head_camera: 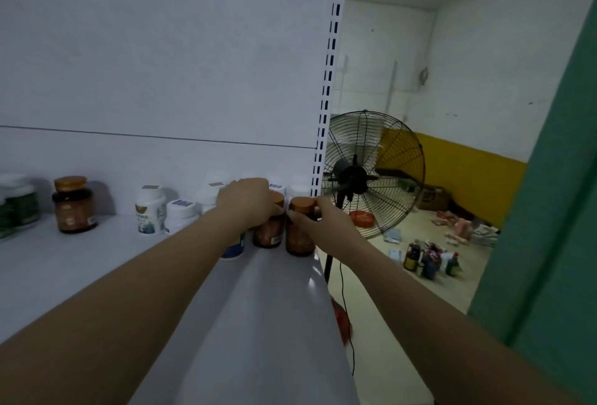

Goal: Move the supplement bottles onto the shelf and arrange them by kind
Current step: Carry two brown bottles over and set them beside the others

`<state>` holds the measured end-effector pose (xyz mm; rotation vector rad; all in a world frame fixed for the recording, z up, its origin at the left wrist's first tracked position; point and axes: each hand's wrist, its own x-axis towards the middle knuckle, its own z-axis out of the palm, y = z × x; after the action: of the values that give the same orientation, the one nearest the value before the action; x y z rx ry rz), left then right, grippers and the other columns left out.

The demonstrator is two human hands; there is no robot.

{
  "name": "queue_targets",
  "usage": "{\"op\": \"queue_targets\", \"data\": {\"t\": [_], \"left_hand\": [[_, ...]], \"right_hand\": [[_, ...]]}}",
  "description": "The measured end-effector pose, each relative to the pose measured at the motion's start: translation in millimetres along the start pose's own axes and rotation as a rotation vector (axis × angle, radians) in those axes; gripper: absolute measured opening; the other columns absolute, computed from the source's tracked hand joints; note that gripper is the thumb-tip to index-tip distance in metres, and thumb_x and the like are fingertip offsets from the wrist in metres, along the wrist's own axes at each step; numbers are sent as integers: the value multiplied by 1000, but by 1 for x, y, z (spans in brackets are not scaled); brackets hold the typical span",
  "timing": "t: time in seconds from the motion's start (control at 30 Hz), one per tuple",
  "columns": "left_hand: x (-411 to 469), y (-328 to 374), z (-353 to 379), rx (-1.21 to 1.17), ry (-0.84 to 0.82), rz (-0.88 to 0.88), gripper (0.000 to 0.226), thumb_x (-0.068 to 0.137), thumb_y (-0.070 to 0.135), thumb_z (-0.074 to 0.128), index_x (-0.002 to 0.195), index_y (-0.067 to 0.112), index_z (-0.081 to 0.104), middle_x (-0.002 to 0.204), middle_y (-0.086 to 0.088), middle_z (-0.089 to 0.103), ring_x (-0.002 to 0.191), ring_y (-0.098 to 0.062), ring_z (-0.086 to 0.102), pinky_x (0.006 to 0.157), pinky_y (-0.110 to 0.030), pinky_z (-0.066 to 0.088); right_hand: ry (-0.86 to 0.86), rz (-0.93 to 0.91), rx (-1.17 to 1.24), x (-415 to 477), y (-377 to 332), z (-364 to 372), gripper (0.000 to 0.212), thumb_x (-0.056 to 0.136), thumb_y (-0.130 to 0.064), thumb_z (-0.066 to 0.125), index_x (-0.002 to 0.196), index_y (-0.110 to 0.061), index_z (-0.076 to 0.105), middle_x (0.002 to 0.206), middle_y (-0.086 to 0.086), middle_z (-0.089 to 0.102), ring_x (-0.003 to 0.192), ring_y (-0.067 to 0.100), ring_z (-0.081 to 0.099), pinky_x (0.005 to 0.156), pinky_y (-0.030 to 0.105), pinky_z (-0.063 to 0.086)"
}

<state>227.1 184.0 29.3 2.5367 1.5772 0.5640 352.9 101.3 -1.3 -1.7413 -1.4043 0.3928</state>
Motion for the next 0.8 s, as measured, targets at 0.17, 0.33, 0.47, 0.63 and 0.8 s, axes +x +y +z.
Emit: {"op": "queue_targets", "data": {"t": [0.17,0.33,0.47,0.63,0.8], "left_hand": [[-15,7,-30,-570,117,39,39,79,33,70,94,11,42,83,-1,52,73,-14,50,56,-26,38],[-33,9,-54,-1219,19,36,39,78,26,74,96,15,41,88,-9,63,65,-20,65,50,-23,54],[-51,4,-58,-1300,-60,25,33,79,31,72,94,10,52,75,-7,60,53,-20,62,53,-27,55],[-71,-10,-63,-1413,-148,9,22,83,32,63,88,12,55,86,-12,58,51,-16,61,53,-25,54],[-88,-36,-78,-1397,-122,-3,7,83,17,54,81,11,52,69,-10,63,54,-21,58,59,-27,51]], "right_hand": [[7,10,331,7,-16,-18,38,84,-42,65,111,-16,57,114,9,63,102,22,64,90,42,55],[-114,-20,804,4,-43,-36,39,84,-29,66,116,-11,53,96,10,61,83,27,65,75,41,58],[-192,-47,925,-11,-59,-39,21,90,-32,58,101,-14,55,81,9,58,61,20,60,52,25,51],[-252,-87,976,-26,-75,-23,37,93,-40,52,111,-8,51,76,13,62,56,20,61,53,26,52],[-299,-104,972,-31,-91,-6,36,92,-41,52,109,-10,53,72,11,63,55,20,61,51,26,51]]}}
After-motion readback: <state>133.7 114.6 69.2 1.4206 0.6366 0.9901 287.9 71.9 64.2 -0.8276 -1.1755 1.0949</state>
